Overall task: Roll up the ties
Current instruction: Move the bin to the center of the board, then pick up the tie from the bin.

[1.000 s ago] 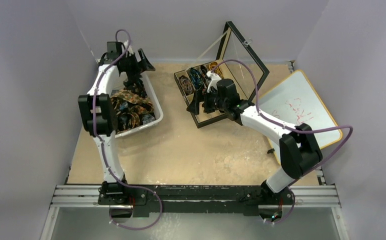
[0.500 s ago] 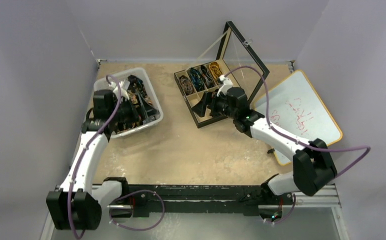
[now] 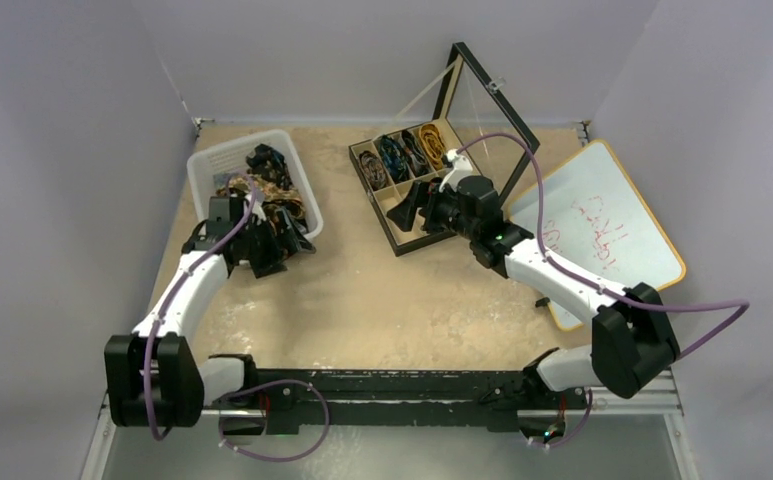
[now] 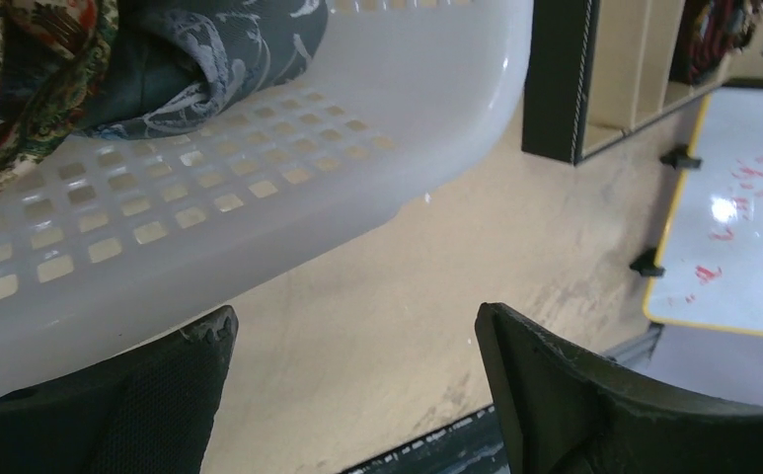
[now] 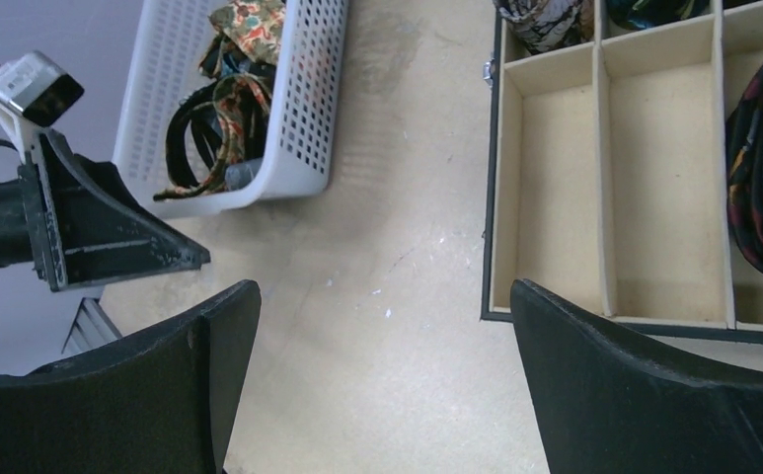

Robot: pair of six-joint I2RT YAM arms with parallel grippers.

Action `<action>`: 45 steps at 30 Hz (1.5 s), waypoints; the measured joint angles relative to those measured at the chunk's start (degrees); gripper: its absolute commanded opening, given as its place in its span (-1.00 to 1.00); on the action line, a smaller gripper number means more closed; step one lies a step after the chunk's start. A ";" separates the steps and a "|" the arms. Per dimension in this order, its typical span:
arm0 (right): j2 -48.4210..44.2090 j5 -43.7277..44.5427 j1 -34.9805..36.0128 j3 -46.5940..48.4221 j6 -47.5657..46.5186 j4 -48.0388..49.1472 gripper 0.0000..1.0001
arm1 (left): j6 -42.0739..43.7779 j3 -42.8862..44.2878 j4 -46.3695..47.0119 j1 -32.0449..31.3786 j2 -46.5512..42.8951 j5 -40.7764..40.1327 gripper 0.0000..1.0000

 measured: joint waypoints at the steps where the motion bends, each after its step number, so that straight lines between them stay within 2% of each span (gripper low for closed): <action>1: 0.00 0.35 0.00 0.04 0.00 -0.28 0.98 | 0.20 0.92 0.07 0.04 1.25 -1.25 0.81; 8: 0.00 4.11 0.00 1.64 -1.07 -3.69 0.98 | 4.28 8.68 0.96 1.44 10.67 -6.75 0.80; 14: -0.44 5.70 0.00 1.84 -2.21 -4.44 0.98 | 8.02 13.88 -0.85 1.77 11.52 -5.07 0.77; 16: -2.23 6.01 0.00 0.50 -2.47 -2.84 0.98 | 9.11 15.76 -0.92 1.77 10.32 -4.02 0.81; 20: -7.82 6.88 0.00 -4.17 -2.32 1.64 0.98 | 11.52 21.70 -2.69 1.97 8.57 -5.77 0.75; 25: -7.65 6.14 -0.07 -3.85 -2.08 1.81 0.98 | 13.25 30.45 -2.38 4.94 16.11 -8.94 0.70; 33: -6.60 4.44 -0.11 -3.50 -3.45 -0.42 0.97 | 16.13 38.38 -4.22 8.92 34.32 -11.13 0.51; 38: -6.43 3.78 -0.11 -2.67 -4.33 -2.12 0.94 | 18.75 43.41 -5.49 9.25 40.81 -12.20 0.39; 43: -6.43 3.48 -0.11 -2.64 -4.42 -2.56 0.90 | 21.20 45.55 -5.81 9.29 44.19 -11.80 0.00; 45: -6.43 3.13 -0.11 -2.64 -4.39 -2.84 0.89 | 22.12 46.86 -6.21 9.29 45.62 -11.56 -0.09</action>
